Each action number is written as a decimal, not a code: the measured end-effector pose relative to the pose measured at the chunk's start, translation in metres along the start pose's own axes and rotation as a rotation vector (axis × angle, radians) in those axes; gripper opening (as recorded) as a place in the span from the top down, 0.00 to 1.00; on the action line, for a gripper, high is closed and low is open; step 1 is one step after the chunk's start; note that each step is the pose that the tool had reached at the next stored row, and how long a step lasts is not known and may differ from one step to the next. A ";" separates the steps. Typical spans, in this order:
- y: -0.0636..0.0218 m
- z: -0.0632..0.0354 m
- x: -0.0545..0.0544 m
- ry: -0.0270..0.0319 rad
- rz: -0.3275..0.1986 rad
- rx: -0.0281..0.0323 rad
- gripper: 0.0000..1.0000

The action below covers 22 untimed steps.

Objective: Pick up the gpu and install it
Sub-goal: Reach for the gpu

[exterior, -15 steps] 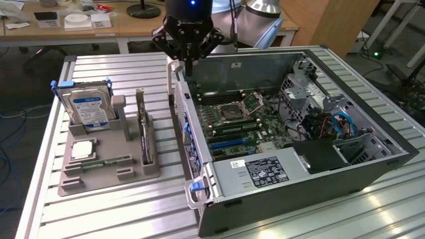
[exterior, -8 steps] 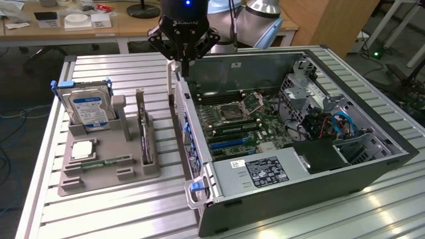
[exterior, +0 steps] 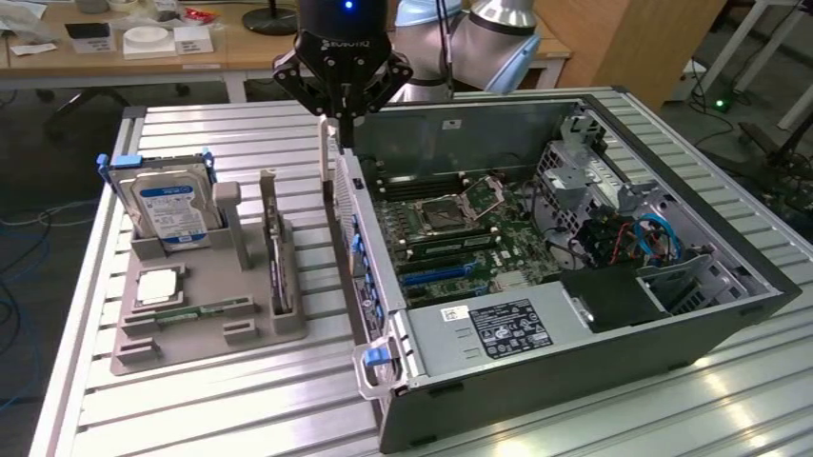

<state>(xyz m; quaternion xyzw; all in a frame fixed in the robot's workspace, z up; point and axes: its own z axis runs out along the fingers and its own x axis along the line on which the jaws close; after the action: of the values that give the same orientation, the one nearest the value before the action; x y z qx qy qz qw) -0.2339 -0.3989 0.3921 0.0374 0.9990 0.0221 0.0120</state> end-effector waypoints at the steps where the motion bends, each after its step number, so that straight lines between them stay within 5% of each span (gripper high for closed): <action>1: -0.0001 0.0000 0.001 0.0000 0.000 0.0000 0.90; 22: -0.0016 -0.0001 0.021 0.0005 0.000 0.0000 0.90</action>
<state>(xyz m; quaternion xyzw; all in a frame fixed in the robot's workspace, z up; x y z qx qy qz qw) -0.2553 -0.3989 0.3916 0.0374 0.9990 0.0221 0.0118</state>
